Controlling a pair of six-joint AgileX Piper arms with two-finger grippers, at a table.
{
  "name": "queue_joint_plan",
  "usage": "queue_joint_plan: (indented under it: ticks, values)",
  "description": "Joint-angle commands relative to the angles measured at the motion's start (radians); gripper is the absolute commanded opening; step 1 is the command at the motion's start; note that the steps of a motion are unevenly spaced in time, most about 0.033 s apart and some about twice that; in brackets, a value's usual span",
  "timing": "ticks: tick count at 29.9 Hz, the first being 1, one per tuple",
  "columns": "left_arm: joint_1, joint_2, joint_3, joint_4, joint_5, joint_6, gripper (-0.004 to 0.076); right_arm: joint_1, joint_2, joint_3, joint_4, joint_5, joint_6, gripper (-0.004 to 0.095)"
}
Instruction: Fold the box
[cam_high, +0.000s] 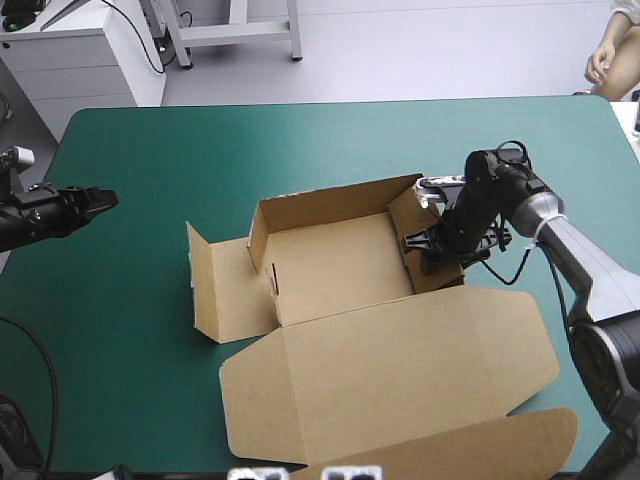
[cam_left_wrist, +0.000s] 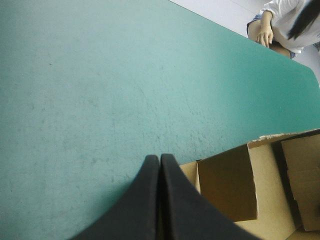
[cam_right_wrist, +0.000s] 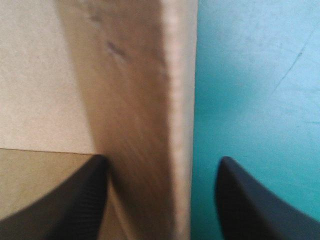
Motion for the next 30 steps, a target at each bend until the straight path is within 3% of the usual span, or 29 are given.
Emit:
queue_joint_plan:
  ticks: [1, 7, 13, 24, 30]
  values:
    - [0.003, -0.029, -0.025, -0.074, 0.006, -0.001, -0.0008, -0.002, -0.011, -0.019, -0.001, 0.031, -0.06, 0.0004]
    - [0.003, -0.029, -0.025, -0.065, -0.003, -0.001, -0.0008, -0.002, -0.009, -0.029, 0.006, 0.031, -0.151, 0.0]
    - [0.003, -0.015, -0.025, 0.012, -0.081, -0.011, -0.0008, -0.006, -0.109, -0.031, -0.019, 0.033, -0.226, -0.0001]
    - [0.001, 0.205, -0.023, -0.081, -0.013, -0.011, -0.0008, -0.044, -0.359, -0.118, -0.02, 0.032, -0.294, -0.002]
    - [-0.112, 0.279, 0.014, -0.074, -0.009, -0.011, -0.0009, -0.044, -0.339, -0.244, 0.091, -0.006, -0.292, -0.002]
